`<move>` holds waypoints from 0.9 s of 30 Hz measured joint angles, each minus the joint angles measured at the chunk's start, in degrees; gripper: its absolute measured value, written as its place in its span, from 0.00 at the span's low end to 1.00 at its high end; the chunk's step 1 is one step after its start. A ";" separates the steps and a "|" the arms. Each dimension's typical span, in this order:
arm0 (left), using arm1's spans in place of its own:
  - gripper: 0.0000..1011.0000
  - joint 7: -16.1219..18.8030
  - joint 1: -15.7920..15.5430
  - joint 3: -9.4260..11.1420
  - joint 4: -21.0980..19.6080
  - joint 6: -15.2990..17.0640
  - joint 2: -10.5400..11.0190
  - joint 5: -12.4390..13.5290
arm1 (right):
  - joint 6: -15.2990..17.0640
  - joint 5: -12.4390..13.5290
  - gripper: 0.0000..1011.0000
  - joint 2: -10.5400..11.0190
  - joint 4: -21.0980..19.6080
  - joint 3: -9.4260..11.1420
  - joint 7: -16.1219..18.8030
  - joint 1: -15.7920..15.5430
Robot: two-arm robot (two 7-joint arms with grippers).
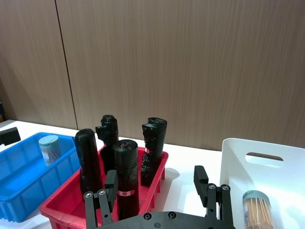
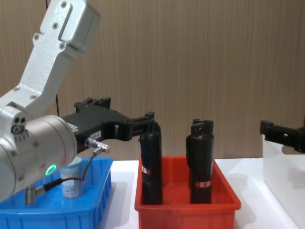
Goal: Pick the cotton swabs from the blue box and place them into the white box.
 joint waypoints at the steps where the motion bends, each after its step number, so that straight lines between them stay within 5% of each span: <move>1: 0.99 0.00 0.00 0.00 0.01 0.01 0.00 0.00 | 0.00 0.00 0.99 0.00 0.00 0.00 0.00 0.00; 16: 0.99 -0.01 0.00 0.00 0.03 0.02 0.00 -0.01 | 0.39 -0.60 0.99 -0.39 1.13 0.02 0.74 1.14; 27: 0.99 -0.01 0.00 0.00 0.03 0.02 0.00 0.00 | 2.12 -3.48 0.99 -2.80 7.57 -0.41 4.41 7.09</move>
